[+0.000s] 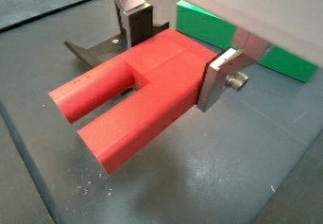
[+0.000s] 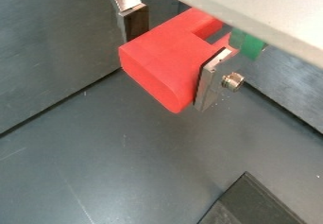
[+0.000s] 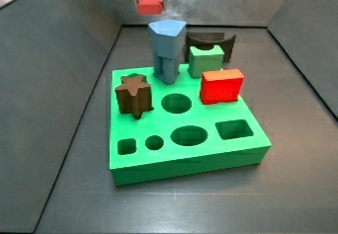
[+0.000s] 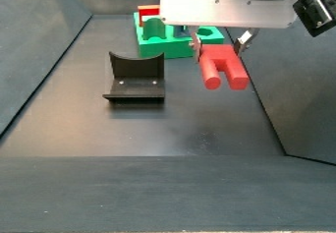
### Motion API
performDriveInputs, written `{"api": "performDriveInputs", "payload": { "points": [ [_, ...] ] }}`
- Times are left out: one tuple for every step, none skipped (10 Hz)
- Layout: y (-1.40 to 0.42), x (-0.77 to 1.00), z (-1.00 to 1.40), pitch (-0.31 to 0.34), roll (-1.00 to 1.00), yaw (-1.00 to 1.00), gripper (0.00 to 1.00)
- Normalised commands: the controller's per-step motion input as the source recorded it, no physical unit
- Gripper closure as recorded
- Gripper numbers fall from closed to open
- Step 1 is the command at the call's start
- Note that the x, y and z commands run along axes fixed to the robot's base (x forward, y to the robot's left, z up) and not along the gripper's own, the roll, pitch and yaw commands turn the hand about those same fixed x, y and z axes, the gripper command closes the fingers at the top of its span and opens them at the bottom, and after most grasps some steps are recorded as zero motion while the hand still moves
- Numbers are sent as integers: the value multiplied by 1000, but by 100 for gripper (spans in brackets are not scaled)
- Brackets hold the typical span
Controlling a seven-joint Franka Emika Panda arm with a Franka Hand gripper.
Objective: Pick up the square-circle object. Move up. Rotate the square-circle object. Place the square-circle object on the fixture. Regrasp the square-circle object. Move to above the board. Insert the square-circle object.
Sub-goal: Rotate the square-circle object.
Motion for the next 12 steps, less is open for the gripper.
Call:
{"api": "performDriveInputs", "payload": {
  "points": [
    [0, 0, -1000, 0, 0, 0, 100],
    [1, 9, -1000, -12, 0, 29, 100],
    [-1, 18, -1000, -29, -13, 32, 100],
    [-1, 23, -1000, -40, -35, 29, 100],
    [2, 30, -1000, -49, -67, 17, 100],
    [4, 37, -1000, -54, -91, 13, 100],
    [8, 44, -1000, -59, -112, 10, 100],
    [11, 47, -951, -62, -132, 7, 100],
    [16, 42, -819, -76, -154, 3, 100],
    [22, 43, -728, -79, -168, 2, 100],
    [24, 45, -646, -77, -182, 0, 100],
    [26, 45, -568, -83, -192, 0, 100]
  ]
}}
